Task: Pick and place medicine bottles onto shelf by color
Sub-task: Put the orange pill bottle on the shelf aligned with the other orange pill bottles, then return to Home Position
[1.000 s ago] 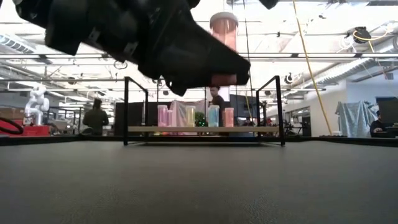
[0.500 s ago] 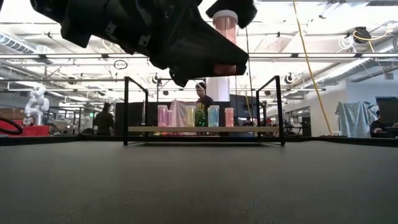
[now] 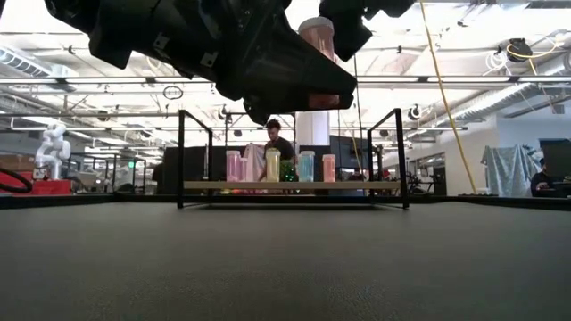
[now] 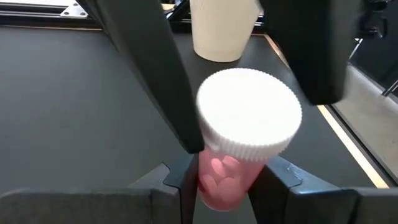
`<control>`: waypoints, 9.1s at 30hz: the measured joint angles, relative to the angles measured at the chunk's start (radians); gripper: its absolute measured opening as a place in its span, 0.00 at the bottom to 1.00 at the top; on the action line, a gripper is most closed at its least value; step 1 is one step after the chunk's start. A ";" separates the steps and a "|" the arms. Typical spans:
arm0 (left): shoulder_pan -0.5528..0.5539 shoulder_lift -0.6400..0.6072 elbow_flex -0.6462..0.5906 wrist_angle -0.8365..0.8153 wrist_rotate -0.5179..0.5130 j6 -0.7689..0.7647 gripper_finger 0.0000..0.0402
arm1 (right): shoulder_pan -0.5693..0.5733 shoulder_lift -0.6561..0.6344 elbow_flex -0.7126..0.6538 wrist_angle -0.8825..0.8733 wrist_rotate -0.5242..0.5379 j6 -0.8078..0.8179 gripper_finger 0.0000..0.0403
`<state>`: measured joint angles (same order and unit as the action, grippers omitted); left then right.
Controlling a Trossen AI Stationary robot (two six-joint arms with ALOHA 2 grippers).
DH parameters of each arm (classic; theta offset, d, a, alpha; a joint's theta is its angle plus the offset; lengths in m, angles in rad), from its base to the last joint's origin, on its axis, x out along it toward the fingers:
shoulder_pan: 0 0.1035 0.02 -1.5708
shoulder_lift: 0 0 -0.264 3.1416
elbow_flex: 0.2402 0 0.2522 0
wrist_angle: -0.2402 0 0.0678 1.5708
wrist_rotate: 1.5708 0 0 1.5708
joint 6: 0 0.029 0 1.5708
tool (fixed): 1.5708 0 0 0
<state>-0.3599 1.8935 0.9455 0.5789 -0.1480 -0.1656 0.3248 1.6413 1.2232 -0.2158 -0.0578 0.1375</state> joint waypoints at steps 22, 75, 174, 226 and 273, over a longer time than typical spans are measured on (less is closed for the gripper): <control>0.015 -0.042 -0.001 -0.131 -0.002 -0.058 0.30 | -0.021 0.000 0.000 -0.037 0.003 0.032 0.28; 0.087 -0.015 0.001 -0.570 0.026 -0.242 0.22 | -0.075 -0.088 0.000 -0.043 -0.047 0.130 0.30; 0.216 -0.274 0.008 0.105 -0.019 -0.145 0.77 | -0.316 -0.384 0.000 -0.148 -0.125 0.031 0.26; 0.717 -0.775 0.008 -0.813 -0.167 0.022 0.89 | -0.887 0.123 0.090 -0.301 -0.105 -0.543 0.29; 0.558 -1.012 -0.300 -0.483 -0.282 0.059 0.31 | -0.748 -0.804 -0.294 0.089 -0.324 -0.041 0.01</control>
<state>0.1983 0.8814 0.6455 0.0955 -0.4301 -0.1070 -0.4234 0.8376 0.9288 -0.1264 -0.3819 0.0964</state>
